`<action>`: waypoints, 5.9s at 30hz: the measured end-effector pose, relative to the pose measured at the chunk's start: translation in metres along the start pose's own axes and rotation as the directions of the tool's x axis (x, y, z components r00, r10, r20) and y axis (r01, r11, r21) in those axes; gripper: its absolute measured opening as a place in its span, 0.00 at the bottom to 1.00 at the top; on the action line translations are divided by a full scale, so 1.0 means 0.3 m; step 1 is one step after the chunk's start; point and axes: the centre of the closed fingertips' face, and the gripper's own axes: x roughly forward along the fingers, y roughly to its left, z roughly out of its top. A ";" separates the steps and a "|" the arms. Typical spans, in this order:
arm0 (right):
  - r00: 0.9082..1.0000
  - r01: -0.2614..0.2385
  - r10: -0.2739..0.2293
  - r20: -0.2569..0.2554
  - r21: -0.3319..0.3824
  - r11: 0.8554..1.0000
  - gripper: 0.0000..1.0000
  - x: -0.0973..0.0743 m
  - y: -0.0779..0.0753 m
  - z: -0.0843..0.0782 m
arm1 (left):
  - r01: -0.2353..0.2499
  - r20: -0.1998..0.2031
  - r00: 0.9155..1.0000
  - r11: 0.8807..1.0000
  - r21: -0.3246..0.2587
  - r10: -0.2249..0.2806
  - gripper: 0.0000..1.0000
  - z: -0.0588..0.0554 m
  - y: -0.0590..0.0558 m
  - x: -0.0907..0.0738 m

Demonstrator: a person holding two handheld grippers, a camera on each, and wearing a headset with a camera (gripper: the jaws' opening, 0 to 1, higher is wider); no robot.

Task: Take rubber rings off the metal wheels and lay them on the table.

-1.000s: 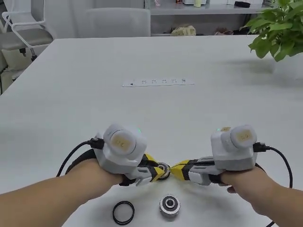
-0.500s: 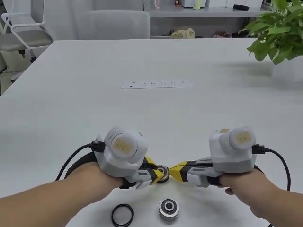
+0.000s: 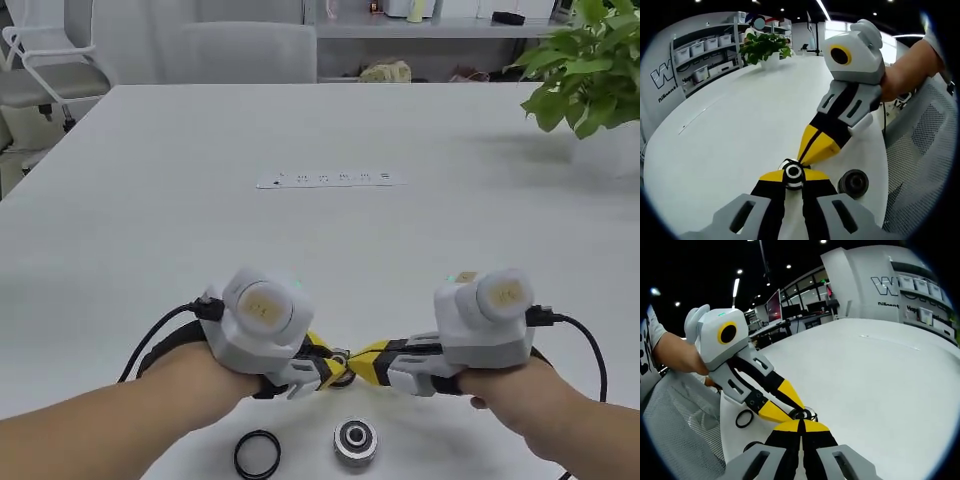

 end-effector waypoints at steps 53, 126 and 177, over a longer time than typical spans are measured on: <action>0.998 -0.018 0.015 0.059 0.048 0.999 0.00 -0.030 -0.001 0.045 | 0.041 0.021 0.999 0.995 0.091 -0.043 0.21 0.033 -0.024 -0.056; 0.957 -0.291 0.291 0.009 0.072 0.954 0.00 0.046 0.316 0.084 | -0.013 0.111 0.993 0.995 -0.101 0.024 0.69 -0.128 -0.050 -0.489; 0.945 -0.279 0.293 -0.144 0.108 0.954 0.15 0.115 0.327 -0.062 | -0.001 0.061 0.998 0.993 -0.114 0.008 0.69 -0.189 -0.073 -0.488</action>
